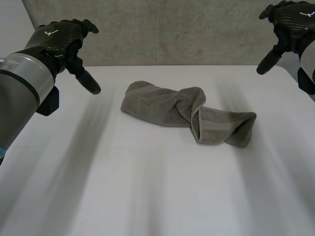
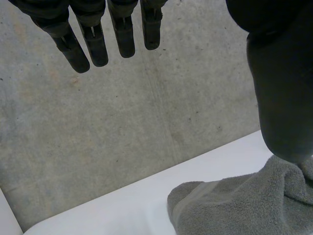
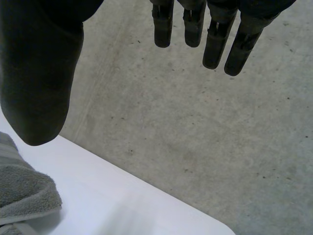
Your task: Fold the towel.
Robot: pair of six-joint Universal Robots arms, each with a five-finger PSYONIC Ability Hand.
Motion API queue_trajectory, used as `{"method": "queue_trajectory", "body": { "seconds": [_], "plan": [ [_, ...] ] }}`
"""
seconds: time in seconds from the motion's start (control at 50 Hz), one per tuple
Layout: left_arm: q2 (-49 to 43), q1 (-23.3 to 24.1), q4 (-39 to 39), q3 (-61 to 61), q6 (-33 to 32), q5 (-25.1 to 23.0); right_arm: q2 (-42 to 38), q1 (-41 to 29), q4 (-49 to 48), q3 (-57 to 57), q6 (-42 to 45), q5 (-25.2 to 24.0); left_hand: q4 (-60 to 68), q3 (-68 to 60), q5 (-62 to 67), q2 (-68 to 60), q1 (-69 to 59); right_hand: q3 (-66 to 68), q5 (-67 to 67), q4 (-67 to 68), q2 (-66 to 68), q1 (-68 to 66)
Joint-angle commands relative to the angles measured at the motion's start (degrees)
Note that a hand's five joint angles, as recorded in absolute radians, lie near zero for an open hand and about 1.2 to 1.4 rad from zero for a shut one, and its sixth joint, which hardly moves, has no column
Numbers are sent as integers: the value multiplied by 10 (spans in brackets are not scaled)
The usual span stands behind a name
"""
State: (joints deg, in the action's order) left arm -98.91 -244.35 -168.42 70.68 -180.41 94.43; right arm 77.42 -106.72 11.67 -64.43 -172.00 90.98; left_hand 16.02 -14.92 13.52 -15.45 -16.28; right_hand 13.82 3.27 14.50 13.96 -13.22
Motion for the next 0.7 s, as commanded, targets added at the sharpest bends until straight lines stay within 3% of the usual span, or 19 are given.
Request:
{"method": "queue_trajectory", "body": {
  "seconds": [0.02, 0.06, 0.14, 0.18, 0.24, 0.28, 0.3, 0.36, 0.48, 0.56, 0.58, 0.6, 0.64, 0.7],
  "plan": [
    [1, 0, -3, 6, -1, -3, -22, -7, 1, 3, 3, -25, -48, 37, -123, 42, 51, -38, -33, -45, -40, 32],
    [1, 0, -8, 6, 1, -4, -59, -7, -3, 15, 3, -74, -50, 39, -125, 44, 52, -38, -33, -45, -40, 32],
    [0, 0, -18, 9, 0, -4, -126, -10, -7, 50, -1, -119, -48, 37, -123, 42, 51, -38, -33, -45, -40, 32],
    [-1, 0, -23, 10, 0, -4, -223, -38, -7, 129, -1, -141, -48, 37, -123, 42, 51, -38, -33, -45, -40, 32],
    [-2, 0, -35, 15, -1, -4, -279, -60, -4, 179, 3, -142, -48, 37, -123, 42, 51, -38, -33, -45, -40, 32],
    [-3, -1, -48, 19, -4, -4, -386, -85, 0, 282, 4, -142, -48, 37, -123, 42, 51, -38, -33, -45, -40, 32],
    [-3, -1, -48, 19, -4, -4, -387, -85, 0, 282, 4, -142, -48, 37, -123, 42, 51, -38, -33, -45, -40, 32],
    [-5, -2, -67, 26, -6, -3, -513, -93, -2, 414, 6, -142, -48, 37, -123, 42, 51, -38, -33, -45, -40, 32],
    [-16, -2, -83, 33, -6, -3, -620, -93, 0, 543, 7, -143, -48, 37, -123, 42, 51, -38, -33, -45, -40, 32],
    [-22, -2, -86, 34, -6, -3, -645, -92, 5, 565, 9, -143, -48, 37, -123, 42, 51, -38, -33, -45, -40, 32],
    [-24, -2, -86, 34, -6, -3, -648, -93, 7, 565, 14, -144, -48, 37, -123, 42, 51, 62, 68, 56, 61, -68],
    [-24, -2, -86, 34, -6, -3, -648, -93, 7, 565, 14, -144, -48, 37, -123, 42, 51, 64, 69, 57, 62, -70],
    [-28, -2, -86, 34, -6, -3, -638, -96, 22, 568, 32, -147, -48, 37, -123, 42, 51, 540, 546, 534, 539, -546],
    [-29, -2, -85, 34, -6, -3, -597, -104, 51, 566, 42, -150, -48, 37, -123, 42, 51, 662, 667, 655, 660, -668]
  ]
}}
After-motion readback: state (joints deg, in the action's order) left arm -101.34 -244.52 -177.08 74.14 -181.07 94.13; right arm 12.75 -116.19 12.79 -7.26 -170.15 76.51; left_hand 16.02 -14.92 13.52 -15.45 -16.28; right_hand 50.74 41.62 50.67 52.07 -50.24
